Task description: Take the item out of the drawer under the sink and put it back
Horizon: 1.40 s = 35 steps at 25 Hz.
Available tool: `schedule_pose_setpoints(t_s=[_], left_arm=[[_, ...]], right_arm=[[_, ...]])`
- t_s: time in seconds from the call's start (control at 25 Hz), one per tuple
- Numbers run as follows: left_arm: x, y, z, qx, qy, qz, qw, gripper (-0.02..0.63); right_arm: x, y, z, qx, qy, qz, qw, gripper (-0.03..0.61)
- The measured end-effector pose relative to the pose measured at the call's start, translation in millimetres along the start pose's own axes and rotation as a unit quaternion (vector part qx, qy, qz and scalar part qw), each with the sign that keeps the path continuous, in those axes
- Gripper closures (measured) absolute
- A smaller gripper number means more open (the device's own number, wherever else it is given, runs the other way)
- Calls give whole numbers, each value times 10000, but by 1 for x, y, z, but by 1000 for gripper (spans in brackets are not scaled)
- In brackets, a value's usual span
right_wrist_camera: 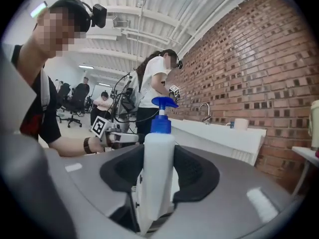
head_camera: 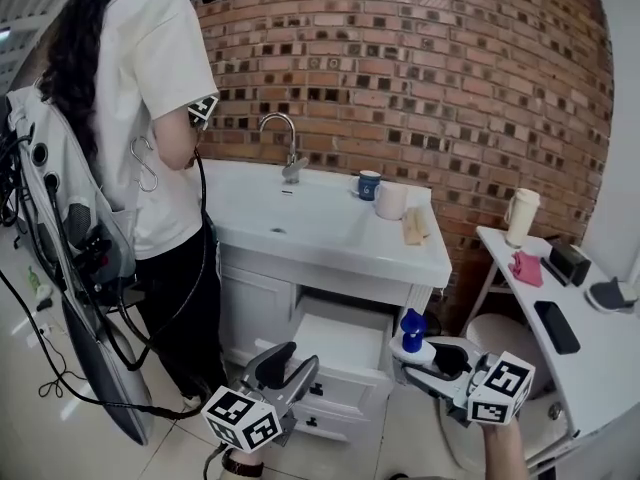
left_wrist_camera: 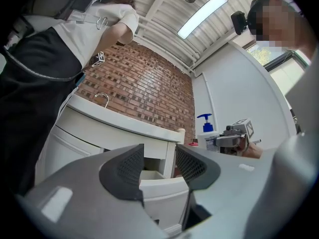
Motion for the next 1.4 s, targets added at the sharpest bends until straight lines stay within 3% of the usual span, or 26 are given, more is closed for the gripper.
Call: schedule_pose_setpoints(t_s=[0.2, 0.44, 0.88, 1.0, 1.16, 1.28, 1.4], left_arm=[[3, -3, -2, -106, -81, 102, 9999, 428], [8, -11, -5, 131, -65, 72, 9999, 436], [2, -3, -4, 118, -41, 13, 9999, 433], [2, -2, -1, 139, -15, -47, 9999, 433], [3, -4, -2, 178, 24, -104, 9998, 433], [7, -6, -1, 193, 26, -133, 9997, 433], [8, -9, -4, 270, 2, -204, 9994, 433]], right_arm=[[-9, 4, -10, 224, -244, 382, 9987, 390], [-13, 3, -8, 233, -263, 376, 9987, 390], [-14, 2, -4, 217, -307, 347, 9987, 390], [-1, -6, -3, 189, -68, 352, 9992, 390], [33, -7, 41, -205, 210, 186, 9994, 390], [53, 14, 94, -804, 16, 186, 9966, 390], [59, 51, 148, -1638, -199, 383, 9855, 390]])
Point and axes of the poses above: the fingertips, and each gripper's own axes: z forward along the fingers, x to its right, y out of its underside, the point moved 8 cm from there along -z, backward along the fingers, and after that the axes turned 11 degrees about y, right-handed, at the moved point
